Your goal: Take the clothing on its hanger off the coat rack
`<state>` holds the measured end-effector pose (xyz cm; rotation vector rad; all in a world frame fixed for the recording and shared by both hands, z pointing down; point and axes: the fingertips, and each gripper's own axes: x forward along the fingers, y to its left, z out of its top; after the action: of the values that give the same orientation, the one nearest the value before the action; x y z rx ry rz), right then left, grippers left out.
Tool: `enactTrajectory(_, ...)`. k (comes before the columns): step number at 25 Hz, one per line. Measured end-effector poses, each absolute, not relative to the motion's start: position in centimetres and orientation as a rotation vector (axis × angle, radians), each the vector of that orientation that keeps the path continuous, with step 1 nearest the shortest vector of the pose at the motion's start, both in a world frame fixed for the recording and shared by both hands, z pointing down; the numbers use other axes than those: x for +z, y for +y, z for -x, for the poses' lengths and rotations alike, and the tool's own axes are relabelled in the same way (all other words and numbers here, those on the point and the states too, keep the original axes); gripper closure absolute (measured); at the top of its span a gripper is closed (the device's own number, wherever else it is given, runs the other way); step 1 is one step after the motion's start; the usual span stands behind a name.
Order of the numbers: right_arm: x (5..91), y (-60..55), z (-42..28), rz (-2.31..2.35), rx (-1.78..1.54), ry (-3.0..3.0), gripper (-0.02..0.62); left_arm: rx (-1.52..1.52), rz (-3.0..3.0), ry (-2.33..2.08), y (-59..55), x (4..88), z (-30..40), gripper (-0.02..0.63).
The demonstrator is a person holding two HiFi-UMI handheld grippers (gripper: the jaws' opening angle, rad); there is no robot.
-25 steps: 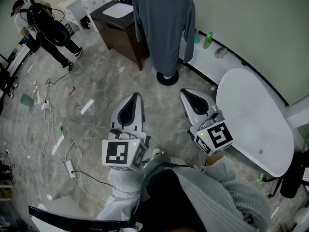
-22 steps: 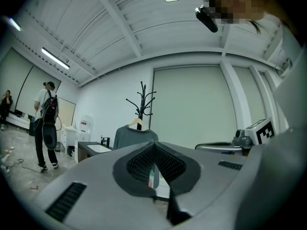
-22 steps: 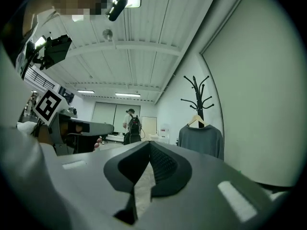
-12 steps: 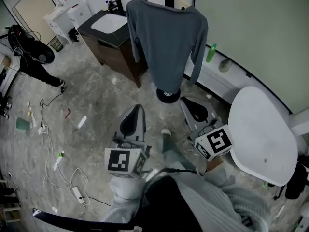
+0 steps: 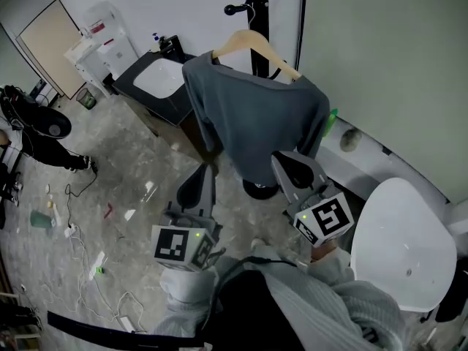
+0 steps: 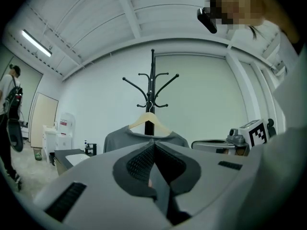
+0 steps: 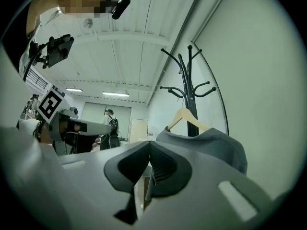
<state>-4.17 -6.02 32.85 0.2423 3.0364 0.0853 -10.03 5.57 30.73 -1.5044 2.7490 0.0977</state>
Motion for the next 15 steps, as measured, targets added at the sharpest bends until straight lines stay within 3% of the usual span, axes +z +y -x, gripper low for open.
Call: enactTrajectory(15,36.2,-16.1,14.9,0.155,0.074,3.090,0.592,0.137,1.997,2.526,-5.2,34.5,27.9,0.601)
